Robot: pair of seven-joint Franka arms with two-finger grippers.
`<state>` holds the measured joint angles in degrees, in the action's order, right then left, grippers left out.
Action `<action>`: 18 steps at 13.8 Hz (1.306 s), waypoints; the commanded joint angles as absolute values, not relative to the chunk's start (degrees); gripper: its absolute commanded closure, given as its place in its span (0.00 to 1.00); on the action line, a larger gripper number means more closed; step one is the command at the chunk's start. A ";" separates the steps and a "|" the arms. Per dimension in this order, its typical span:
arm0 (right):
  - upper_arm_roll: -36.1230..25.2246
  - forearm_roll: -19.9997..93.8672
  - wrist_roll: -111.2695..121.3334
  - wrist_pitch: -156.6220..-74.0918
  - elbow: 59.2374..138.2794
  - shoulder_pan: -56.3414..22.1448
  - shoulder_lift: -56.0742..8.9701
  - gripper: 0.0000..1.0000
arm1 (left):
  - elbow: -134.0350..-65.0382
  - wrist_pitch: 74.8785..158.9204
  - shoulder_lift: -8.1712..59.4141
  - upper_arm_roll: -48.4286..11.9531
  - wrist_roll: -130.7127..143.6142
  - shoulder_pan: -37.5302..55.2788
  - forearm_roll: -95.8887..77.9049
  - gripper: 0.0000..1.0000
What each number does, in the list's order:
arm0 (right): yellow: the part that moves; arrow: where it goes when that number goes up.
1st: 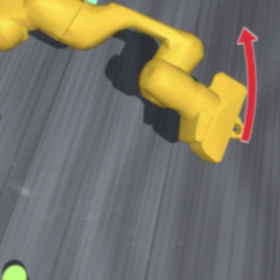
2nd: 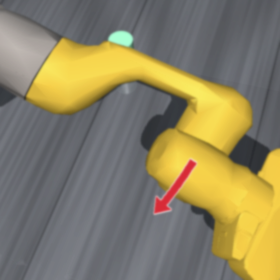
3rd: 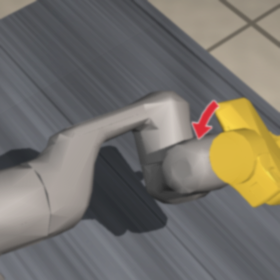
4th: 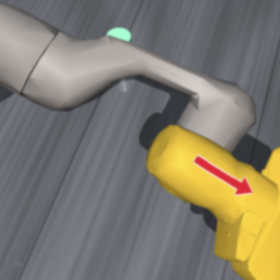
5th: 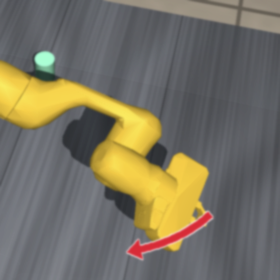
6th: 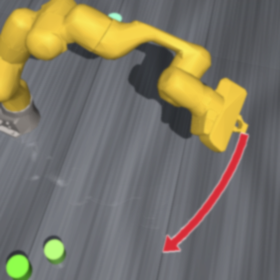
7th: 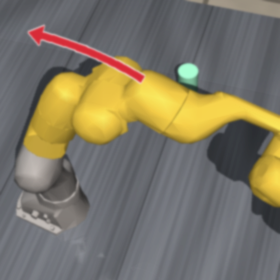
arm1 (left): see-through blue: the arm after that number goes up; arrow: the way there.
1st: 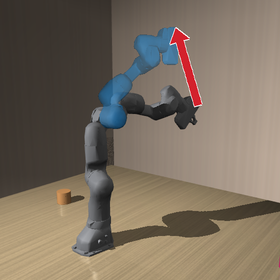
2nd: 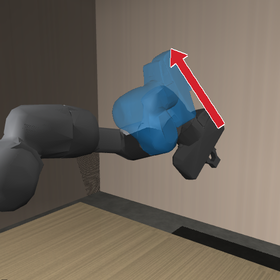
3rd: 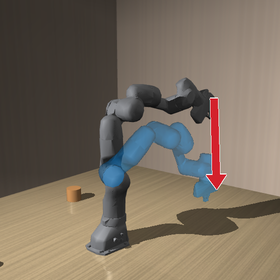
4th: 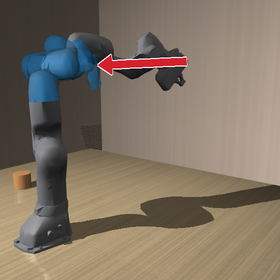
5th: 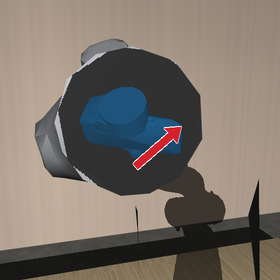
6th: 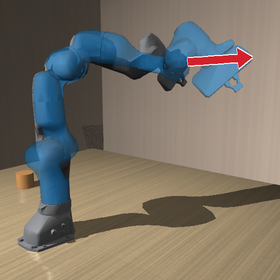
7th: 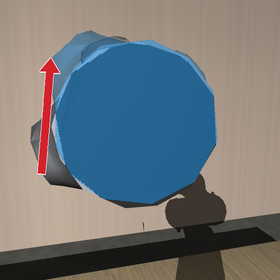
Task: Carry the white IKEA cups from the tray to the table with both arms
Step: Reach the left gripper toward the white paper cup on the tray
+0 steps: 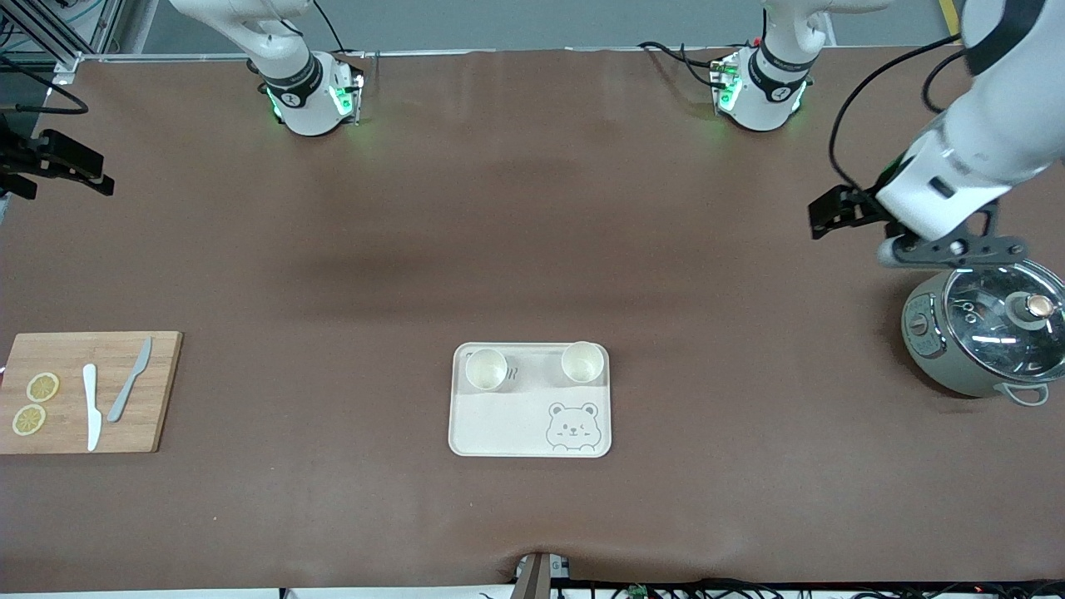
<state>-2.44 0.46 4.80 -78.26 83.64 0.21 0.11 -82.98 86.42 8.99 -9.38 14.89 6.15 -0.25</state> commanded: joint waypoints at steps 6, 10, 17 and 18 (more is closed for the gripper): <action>-2.46 0.35 4.57 -78.22 84.73 0.18 1.41 0.00 | -80.95 95.35 19.76 -9.40 30.21 16.16 0.88 0.00; -2.46 0.35 4.57 -78.22 84.81 0.09 1.41 0.00 | -81.12 102.54 24.07 -9.49 34.35 19.59 0.79 0.00; -2.55 0.61 4.57 -77.87 84.81 0.17 1.41 0.00 | -81.47 115.38 32.60 -9.40 43.06 25.48 0.88 0.00; -2.55 0.62 4.57 -77.87 84.81 0.18 1.41 0.00 | -81.47 116.79 33.83 -9.40 43.15 26.10 0.88 0.00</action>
<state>-2.44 0.50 4.80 -77.94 83.67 0.21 0.11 -82.65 114.69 31.63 -9.55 41.77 24.94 -0.25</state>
